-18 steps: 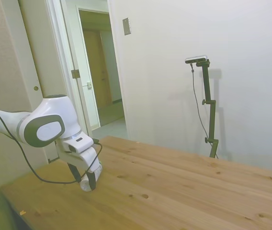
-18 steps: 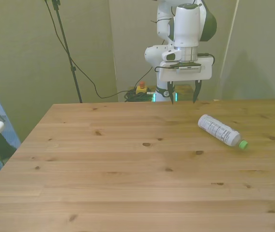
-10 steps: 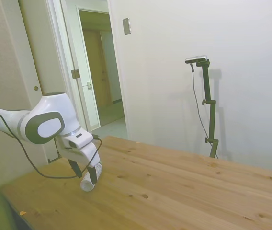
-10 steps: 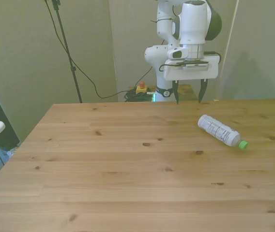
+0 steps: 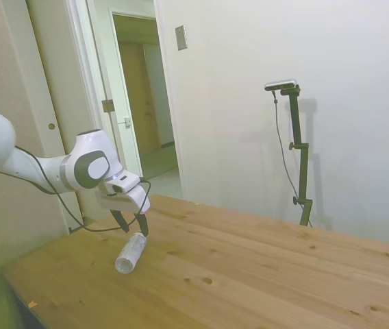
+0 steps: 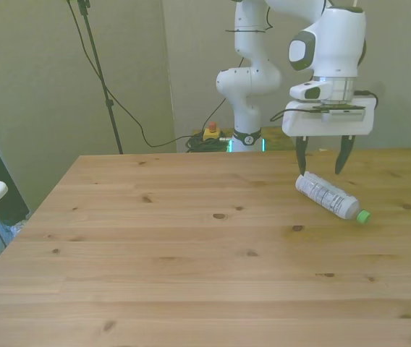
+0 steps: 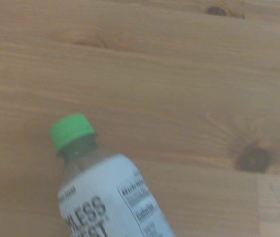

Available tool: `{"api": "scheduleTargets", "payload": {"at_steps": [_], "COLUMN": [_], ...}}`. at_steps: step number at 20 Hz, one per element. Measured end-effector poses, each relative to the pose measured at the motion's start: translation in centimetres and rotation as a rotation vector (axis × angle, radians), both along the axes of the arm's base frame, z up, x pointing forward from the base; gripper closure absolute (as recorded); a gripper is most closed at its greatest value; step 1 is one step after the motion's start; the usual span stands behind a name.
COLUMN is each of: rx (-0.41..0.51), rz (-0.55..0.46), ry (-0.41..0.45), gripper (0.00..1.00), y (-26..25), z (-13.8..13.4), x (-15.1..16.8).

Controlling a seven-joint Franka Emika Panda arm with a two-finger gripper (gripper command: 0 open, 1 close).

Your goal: Stand the water bottle

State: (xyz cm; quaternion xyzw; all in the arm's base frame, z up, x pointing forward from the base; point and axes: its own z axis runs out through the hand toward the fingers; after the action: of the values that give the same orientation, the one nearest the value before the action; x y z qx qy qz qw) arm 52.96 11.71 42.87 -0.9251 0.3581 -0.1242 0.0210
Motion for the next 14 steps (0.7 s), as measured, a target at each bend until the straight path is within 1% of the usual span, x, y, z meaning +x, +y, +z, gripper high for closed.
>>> {"api": "scheduleTargets", "payload": {"at_steps": [4, 7, 10, 14], "rx": [-0.005, 0.000, 0.000, -0.002], "rz": [0.004, 0.020, 0.039, 0.042], "ry": [-0.004, -0.009, 0.001, 0.025], "gripper": [0.00, 0.00, 0.00, 0.00], "y": [2.7, 5.1, 6.9, 7.6], "z": [-2.5, -3.6, -4.8, -6.5], "x": [4.2, 6.6, 7.8, 8.3]}}
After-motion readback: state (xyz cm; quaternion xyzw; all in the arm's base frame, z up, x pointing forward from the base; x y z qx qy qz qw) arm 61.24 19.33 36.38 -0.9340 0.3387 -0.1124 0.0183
